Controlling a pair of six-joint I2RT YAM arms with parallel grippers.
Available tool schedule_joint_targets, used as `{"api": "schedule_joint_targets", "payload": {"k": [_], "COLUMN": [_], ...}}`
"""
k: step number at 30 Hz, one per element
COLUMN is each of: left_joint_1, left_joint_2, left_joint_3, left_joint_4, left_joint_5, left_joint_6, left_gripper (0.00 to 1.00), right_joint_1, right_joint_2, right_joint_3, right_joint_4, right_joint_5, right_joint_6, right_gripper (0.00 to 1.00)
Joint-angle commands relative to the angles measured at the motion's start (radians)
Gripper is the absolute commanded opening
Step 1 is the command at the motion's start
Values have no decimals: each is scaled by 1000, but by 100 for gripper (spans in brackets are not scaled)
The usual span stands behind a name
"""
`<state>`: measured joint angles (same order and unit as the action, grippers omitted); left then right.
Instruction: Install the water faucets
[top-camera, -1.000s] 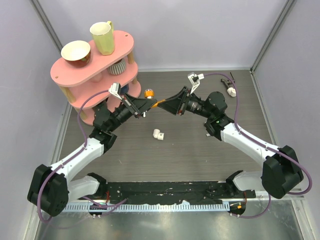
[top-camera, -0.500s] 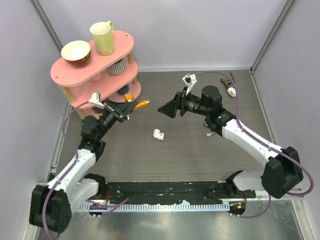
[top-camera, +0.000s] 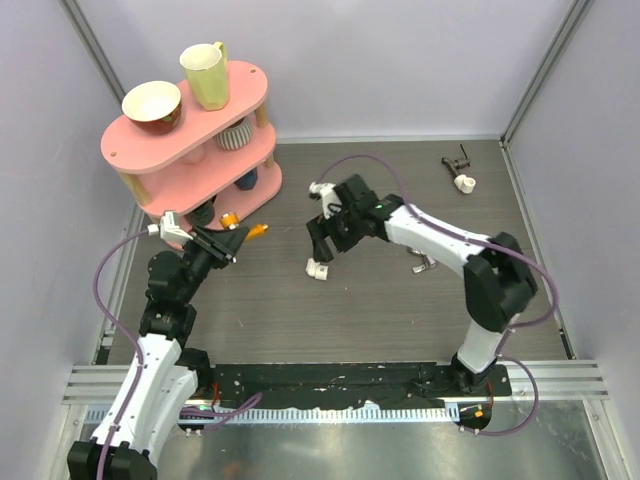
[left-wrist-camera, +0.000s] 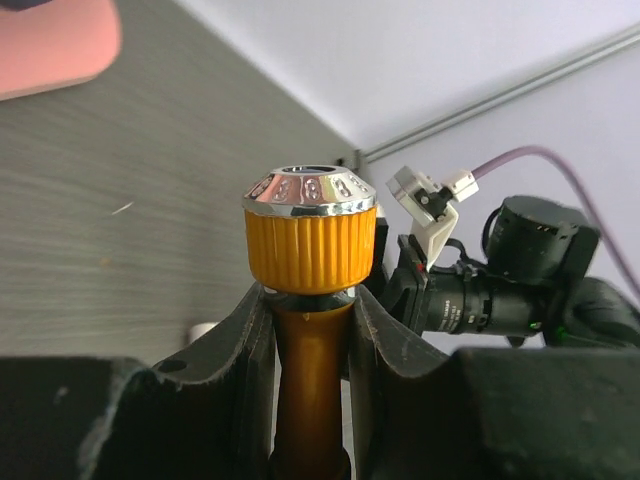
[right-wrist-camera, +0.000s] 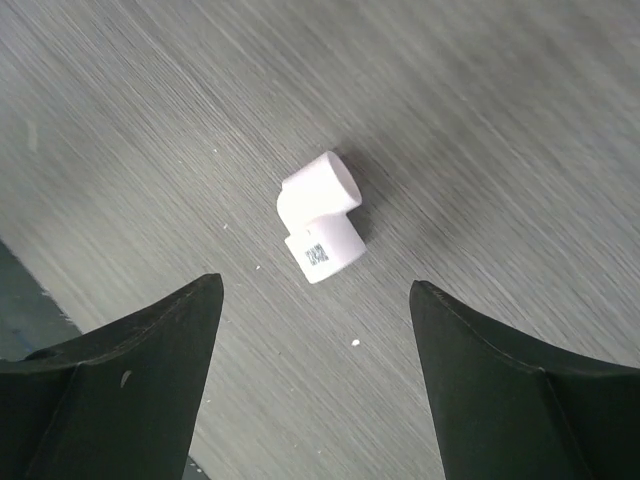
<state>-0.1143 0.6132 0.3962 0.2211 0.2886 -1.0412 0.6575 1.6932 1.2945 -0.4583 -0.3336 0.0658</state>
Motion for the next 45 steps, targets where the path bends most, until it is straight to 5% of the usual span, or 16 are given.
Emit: {"api": "schedule_joint_targets", "payload": {"k": [1,11,15,18,23,29,38,45], "left_joint_1": [7,-7,-38,-61,-105,-162,-246,-280], "left_joint_2": [-38,-84,-86,-76,-52,5,68,66], "left_joint_3": [-17,-13,3,27,102,193,211,220], "left_joint_4": [-98,-199,-212,-210,-218,-213,-178,-204], "left_joint_5": [-52,-84,-117,-135,-173,-218,-249,-272], "left_joint_6": [136,262,294,316,392,507,593,624], "left_gripper": [0,0,0,0,0,0,0,0], "right_joint_1": [117,211,223,223,206,122,99,129], "right_joint_2": [124,362,414,419,337,209,114,103], "right_joint_3": [163,302,333,325,241,27,-170,-164], "right_joint_4": [-196,-266,-267,-275,-301,-333,-252,-253], "right_joint_5": [188,402,461,494,605,630,509,424], "right_joint_6": [-126,-149,-132,-87,101,376,549,575], "right_gripper": [80,68,52,19,9,14,62,75]}}
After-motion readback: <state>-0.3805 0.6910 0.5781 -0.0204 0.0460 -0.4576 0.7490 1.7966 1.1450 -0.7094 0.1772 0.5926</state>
